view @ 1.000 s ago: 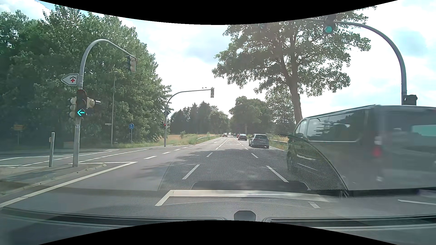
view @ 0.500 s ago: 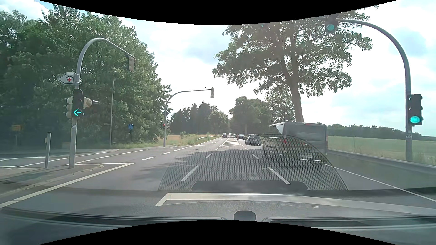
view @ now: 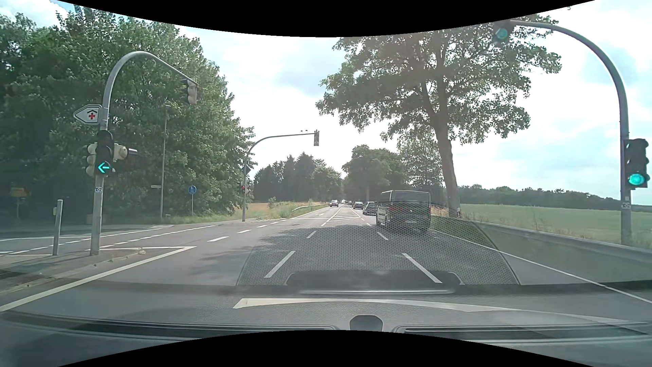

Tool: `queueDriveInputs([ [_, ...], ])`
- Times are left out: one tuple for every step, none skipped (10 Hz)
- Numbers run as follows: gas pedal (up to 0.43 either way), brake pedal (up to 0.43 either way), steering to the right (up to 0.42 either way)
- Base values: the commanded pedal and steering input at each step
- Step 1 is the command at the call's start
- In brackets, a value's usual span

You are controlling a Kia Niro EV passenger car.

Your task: Follow the waypoints while adhering to traffic rules and regulations

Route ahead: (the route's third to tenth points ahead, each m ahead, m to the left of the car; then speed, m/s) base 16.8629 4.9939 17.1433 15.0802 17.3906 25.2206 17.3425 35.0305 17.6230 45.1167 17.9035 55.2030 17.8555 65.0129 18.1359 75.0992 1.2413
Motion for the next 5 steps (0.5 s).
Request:
queueDriveInputs([
  [0.280, 0.000, 0.009],
  [0.280, 0.000, 0.008],
  [0.280, 0.000, 0.008],
  [0.280, 0.000, 0.008],
  [0.280, 0.000, 0.007],
])
